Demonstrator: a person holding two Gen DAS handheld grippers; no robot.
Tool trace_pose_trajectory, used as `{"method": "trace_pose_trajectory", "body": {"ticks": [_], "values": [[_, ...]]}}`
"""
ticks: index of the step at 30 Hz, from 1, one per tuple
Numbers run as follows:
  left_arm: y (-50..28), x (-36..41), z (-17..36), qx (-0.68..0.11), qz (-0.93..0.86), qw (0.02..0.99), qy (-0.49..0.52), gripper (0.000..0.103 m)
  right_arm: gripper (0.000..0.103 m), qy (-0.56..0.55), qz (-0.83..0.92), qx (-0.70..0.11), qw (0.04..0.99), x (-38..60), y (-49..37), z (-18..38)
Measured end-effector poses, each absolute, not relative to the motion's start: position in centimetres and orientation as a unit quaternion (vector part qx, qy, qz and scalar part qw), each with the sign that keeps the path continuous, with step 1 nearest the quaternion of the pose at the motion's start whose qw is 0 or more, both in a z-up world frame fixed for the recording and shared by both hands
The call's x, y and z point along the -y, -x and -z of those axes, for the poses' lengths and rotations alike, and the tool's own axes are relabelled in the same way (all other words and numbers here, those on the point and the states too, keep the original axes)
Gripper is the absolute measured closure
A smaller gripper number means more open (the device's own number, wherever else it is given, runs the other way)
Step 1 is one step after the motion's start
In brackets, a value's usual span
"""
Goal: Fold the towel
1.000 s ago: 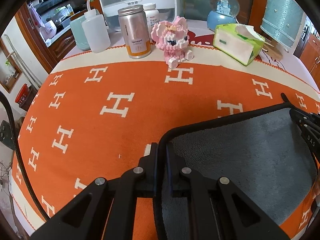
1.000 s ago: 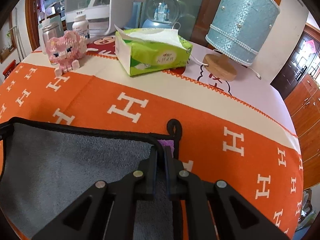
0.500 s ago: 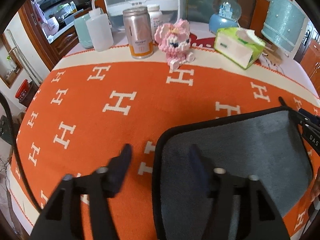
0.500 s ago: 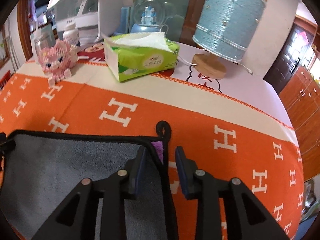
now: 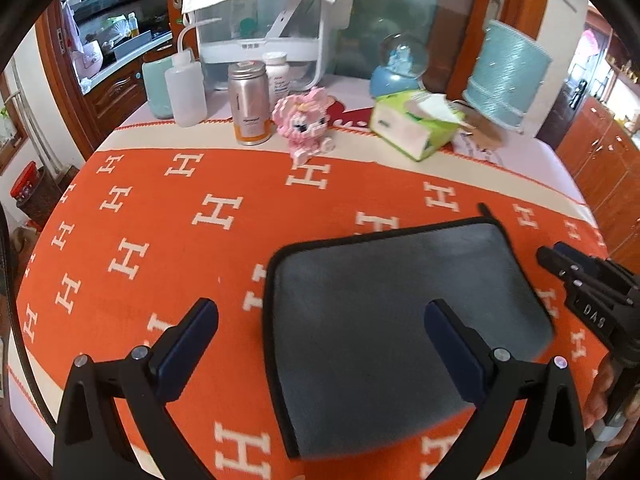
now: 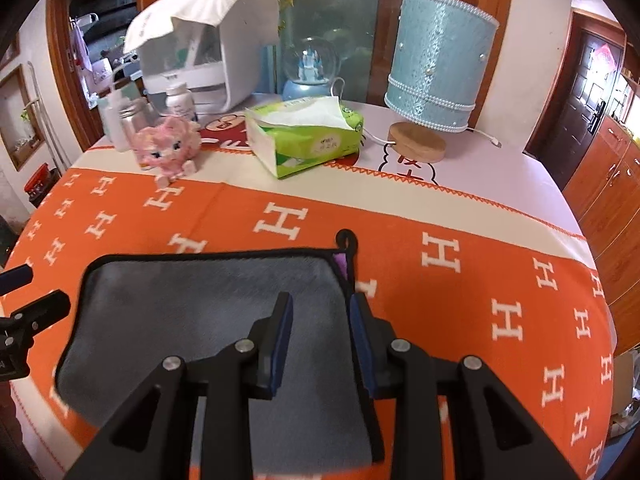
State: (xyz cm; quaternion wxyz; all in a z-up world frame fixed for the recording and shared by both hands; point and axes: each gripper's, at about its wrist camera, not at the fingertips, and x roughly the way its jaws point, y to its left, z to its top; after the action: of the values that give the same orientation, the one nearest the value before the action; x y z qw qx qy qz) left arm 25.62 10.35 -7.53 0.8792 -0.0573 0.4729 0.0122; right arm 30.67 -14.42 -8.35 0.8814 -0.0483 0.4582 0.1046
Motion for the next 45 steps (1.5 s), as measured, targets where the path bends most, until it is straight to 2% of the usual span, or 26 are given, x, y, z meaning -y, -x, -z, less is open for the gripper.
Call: {"method": "trace_pose_trajectory", "body": {"ticks": [3,5,7,10,17,24,34,45], "values": [[-23.8,-9.7,6.4,-0.472,0.002,0.88,0.061,0.001,0.073,0.046,-0.111,-0.453,0.884,14.6,-28.6,6.9],[-22.5,-9.3,5.7,-0.47,0.007,0.881,0.059,0.001,0.069,0.039,-0.114,-0.446,0.887,14.9,-27.0,5.8],[-21.1,-8.9,4.9,-0.468,0.014,0.882,0.062,0.001,0.056,0.031,-0.109,-0.438,0.892,15.3,-25.4,4.7],[-19.2,-8.3,3.9,-0.468,0.019,0.882,0.062,0.001,0.046,0.02,-0.097,-0.422,0.901,16.2,-23.1,3.1],[-14.0,-6.5,1.7,-0.451,0.043,0.89,0.057,0.001,0.043,0.002,-0.086,-0.409,0.908,18.1,-17.3,0.4],[-9.0,-4.0,-0.5,-0.42,0.075,0.903,0.037,0.001,0.032,0.005,-0.065,-0.392,0.917,19.3,-12.0,-0.8],[-5.2,-1.2,-0.5,-0.437,0.139,0.888,0.026,0.001,0.032,-0.017,-0.051,-0.382,0.923,20.3,-6.7,-1.2],[-2.4,-1.5,0.2,-0.415,0.077,0.906,0.038,0.001,0.031,-0.045,-0.028,-0.399,0.915,21.2,-3.2,-0.1]]}}
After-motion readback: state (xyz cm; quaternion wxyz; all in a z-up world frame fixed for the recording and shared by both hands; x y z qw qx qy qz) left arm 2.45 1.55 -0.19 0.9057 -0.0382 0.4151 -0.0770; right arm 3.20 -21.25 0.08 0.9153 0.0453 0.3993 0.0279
